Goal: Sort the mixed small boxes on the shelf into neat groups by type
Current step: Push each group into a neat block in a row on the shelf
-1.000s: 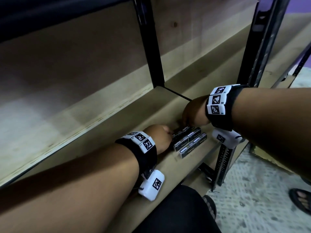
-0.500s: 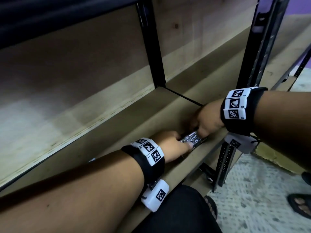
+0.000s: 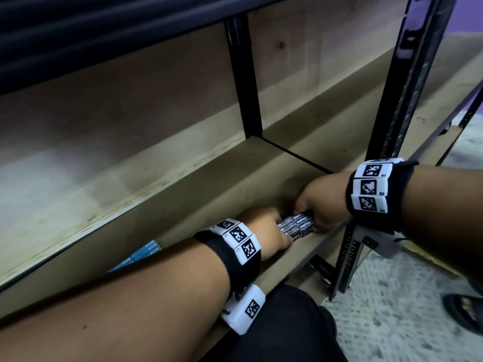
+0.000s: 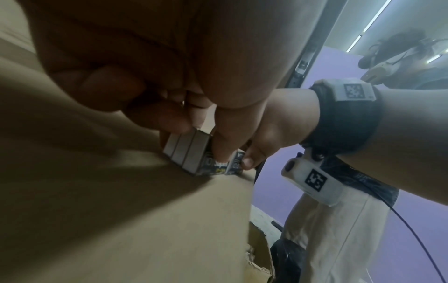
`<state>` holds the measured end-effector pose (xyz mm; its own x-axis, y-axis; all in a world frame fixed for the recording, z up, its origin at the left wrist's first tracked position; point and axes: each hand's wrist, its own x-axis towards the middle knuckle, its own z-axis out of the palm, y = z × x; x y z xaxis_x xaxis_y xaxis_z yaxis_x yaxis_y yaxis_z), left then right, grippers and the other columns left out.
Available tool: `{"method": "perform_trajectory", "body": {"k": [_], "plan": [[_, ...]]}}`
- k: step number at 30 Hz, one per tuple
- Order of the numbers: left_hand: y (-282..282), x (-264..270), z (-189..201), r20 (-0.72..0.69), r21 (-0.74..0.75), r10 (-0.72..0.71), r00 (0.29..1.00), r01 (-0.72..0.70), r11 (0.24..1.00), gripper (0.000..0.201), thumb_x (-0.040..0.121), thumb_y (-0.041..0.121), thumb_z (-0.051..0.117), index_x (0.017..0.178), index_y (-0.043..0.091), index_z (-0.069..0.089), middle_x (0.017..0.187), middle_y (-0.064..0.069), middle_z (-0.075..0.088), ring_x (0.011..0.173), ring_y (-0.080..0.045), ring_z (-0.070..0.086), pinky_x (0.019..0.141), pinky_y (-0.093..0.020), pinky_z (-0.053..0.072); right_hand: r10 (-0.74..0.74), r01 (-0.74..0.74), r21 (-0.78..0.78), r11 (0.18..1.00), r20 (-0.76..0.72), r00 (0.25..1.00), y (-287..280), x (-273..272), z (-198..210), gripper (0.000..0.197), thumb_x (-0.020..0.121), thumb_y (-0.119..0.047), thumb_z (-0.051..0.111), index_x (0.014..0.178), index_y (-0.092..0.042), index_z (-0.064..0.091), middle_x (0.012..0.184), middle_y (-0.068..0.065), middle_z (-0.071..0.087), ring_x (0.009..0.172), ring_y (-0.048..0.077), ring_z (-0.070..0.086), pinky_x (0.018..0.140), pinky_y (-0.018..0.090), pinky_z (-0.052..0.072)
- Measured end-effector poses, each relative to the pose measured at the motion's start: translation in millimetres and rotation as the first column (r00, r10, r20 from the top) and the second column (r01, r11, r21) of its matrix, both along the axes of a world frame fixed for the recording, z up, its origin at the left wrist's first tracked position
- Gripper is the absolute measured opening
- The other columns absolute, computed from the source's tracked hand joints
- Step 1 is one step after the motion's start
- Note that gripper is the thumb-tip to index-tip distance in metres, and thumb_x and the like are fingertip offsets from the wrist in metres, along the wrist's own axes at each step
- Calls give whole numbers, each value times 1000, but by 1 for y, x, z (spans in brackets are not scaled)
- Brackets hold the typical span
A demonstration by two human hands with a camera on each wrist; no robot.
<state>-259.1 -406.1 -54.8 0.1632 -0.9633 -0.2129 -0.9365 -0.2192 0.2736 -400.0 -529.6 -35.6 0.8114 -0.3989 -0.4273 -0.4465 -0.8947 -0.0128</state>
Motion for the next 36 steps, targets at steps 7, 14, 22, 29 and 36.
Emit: {"method": "perform_trajectory", "body": {"k": [7, 14, 22, 29, 36], "plan": [[42, 22, -4, 6, 8, 2, 1000, -2, 1000, 34, 76, 43, 77, 103, 23, 67, 85, 5, 67, 80, -18, 65, 63, -26, 43, 49, -48, 28, 998, -19, 999, 37, 27, -3, 13, 73, -37, 70, 83, -39, 63, 74, -11, 65, 70, 8, 61, 68, 26, 49], [102, 57, -9, 63, 12, 36, 997, -37, 999, 27, 71, 45, 76, 82, 26, 59, 66, 10, 56, 60, -7, 55, 52, -22, 37, 144, -143, 39, 989, -22, 989, 93, 70, -2, 25, 75, -39, 69, 99, -32, 66, 90, -7, 68, 85, 17, 64, 82, 37, 54], [190, 98, -4, 87, -6, 127, 988, -127, 992, 21, 72, 41, 65, 83, 24, 62, 67, 7, 59, 59, -7, 57, 48, -23, 35, 242, -243, 93, 966, 19, 970, 168, 123, 3, 25, 73, -35, 68, 97, -30, 65, 90, -5, 68, 82, 19, 65, 79, 34, 55], [253, 120, 0, -36, -31, 339, 940, -340, 940, 24, 69, 34, 64, 91, 27, 63, 72, 11, 61, 62, 3, 54, 47, -13, 29, 310, -320, 137, 938, 87, 947, 217, 165, 1, 20, 69, -28, 68, 89, -28, 64, 79, -3, 66, 70, 14, 62, 68, 31, 55], [278, 131, 1, -144, 5, 391, 909, -395, 919, 26, 71, 40, 63, 94, 30, 65, 82, 11, 66, 74, -2, 61, 57, -16, 37, 304, -315, 190, 930, 87, 949, 229, 180, -6, 31, 64, -29, 65, 94, -34, 59, 79, -6, 66, 67, 11, 63, 65, 32, 57]]}}
